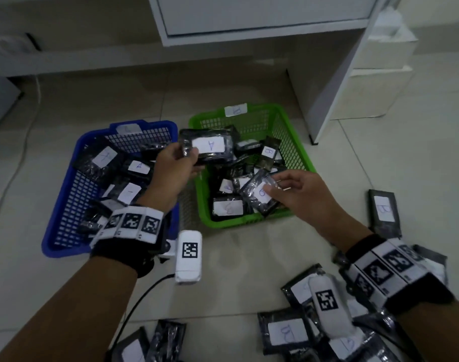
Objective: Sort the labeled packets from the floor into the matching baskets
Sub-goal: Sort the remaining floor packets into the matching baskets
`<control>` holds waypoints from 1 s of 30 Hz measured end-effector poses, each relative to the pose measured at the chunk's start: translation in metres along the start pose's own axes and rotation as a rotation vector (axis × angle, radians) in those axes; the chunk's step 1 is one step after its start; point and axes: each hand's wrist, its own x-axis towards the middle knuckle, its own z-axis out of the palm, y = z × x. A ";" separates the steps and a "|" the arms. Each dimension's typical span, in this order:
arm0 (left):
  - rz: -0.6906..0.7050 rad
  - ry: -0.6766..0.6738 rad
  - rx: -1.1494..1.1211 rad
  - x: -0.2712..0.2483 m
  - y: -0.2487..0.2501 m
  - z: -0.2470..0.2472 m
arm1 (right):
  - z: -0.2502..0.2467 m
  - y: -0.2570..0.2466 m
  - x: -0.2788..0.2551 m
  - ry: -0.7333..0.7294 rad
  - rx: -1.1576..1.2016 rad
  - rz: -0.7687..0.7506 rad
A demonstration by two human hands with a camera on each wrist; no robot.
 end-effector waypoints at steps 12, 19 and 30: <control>-0.100 0.246 0.149 0.071 -0.028 -0.139 | 0.050 -0.039 0.054 -0.113 0.193 0.210; 0.147 0.240 0.781 0.046 -0.038 -0.099 | 0.042 -0.035 0.120 0.013 -0.106 0.205; 0.626 -0.074 0.690 -0.073 -0.017 -0.009 | 0.028 -0.058 0.070 -0.083 -0.714 -0.323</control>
